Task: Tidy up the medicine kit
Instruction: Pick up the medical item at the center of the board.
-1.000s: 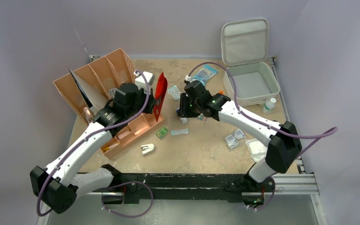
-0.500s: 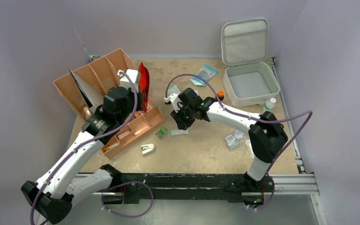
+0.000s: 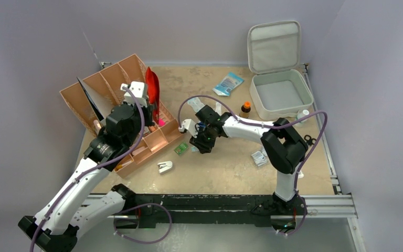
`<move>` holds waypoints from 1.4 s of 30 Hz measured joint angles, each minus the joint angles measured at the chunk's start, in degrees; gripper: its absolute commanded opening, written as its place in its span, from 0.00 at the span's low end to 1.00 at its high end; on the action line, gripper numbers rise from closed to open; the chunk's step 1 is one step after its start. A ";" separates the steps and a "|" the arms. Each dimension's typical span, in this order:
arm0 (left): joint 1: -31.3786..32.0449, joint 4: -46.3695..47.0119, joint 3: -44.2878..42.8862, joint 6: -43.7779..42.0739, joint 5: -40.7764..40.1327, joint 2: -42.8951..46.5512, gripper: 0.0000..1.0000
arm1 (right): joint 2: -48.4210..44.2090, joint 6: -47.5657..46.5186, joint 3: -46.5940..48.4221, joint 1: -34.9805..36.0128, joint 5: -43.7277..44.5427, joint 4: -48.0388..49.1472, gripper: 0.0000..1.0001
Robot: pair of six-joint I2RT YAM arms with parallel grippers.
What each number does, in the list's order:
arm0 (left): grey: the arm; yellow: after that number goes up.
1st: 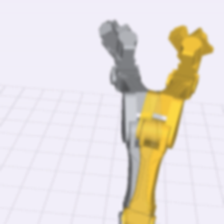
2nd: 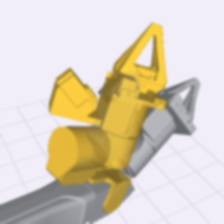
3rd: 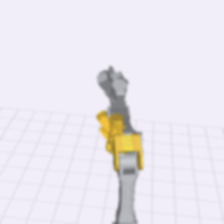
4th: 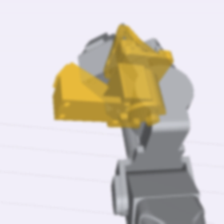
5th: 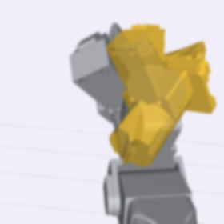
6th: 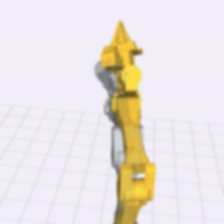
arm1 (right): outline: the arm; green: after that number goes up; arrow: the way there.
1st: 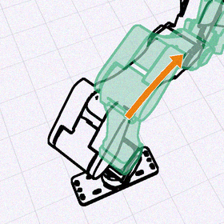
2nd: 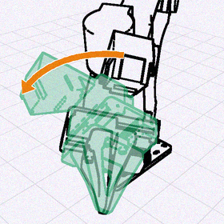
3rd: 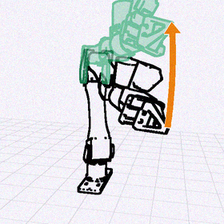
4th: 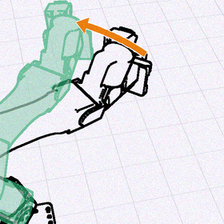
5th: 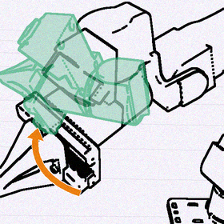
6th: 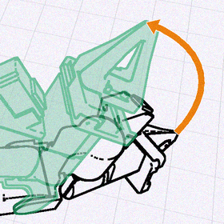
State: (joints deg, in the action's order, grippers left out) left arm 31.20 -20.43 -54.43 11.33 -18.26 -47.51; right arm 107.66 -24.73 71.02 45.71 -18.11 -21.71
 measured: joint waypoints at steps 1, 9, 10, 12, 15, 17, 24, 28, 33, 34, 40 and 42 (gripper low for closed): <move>0.00 0.09 0.04 -0.02 -0.13 0.11 0.00 | 0.22 -0.85 0.00 0.00 0.02 0.11 0.44; 0.00 0.63 0.79 0.00 -0.20 0.13 0.00 | 1.03 -4.59 -0.02 0.00 0.68 2.21 0.41; 0.00 0.66 0.79 0.00 -0.17 0.09 0.00 | 1.27 -4.81 -0.02 0.00 0.68 2.64 0.40; 0.00 0.66 0.79 0.00 -0.15 0.09 0.00 | 1.68 -5.14 -0.31 0.04 0.68 4.09 0.37; 0.00 0.66 0.79 0.00 -0.13 0.09 0.00 | 1.31 -6.12 -1.75 0.39 1.27 7.10 0.28; 0.00 0.66 0.79 0.00 -0.11 0.09 0.00 | 0.68 -6.58 -2.97 0.81 1.73 8.92 0.18; 0.00 0.66 0.79 0.00 0.09 0.09 0.00 | -1.46 -7.21 -6.60 1.90 2.99 13.18 0.00; 0.00 0.68 0.79 0.00 0.63 -0.22 0.00 | -3.13 -5.29 -8.15 1.90 3.15 12.96 0.00; 0.00 0.68 0.79 -0.02 1.64 -1.03 0.00 | -7.34 1.09 -9.49 1.90 3.10 10.40 0.00; 0.00 0.68 0.79 -0.02 1.84 -1.18 0.00 | -8.11 1.88 -9.60 1.90 3.10 10.03 0.00; 0.00 0.66 0.79 0.00 4.44 -3.50 0.00 | -18.14 13.20 -9.92 1.81 2.82 8.66 0.00; 0.00 0.66 0.79 0.00 5.35 -4.22 0.00 | -21.31 18.21 -9.97 1.68 2.54 10.08 0.00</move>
State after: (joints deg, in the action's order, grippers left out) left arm 31.20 -19.77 -53.65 11.33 -12.91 -51.72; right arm 86.35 -6.52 61.06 47.40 -15.57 -11.64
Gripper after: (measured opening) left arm 0.004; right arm 0.011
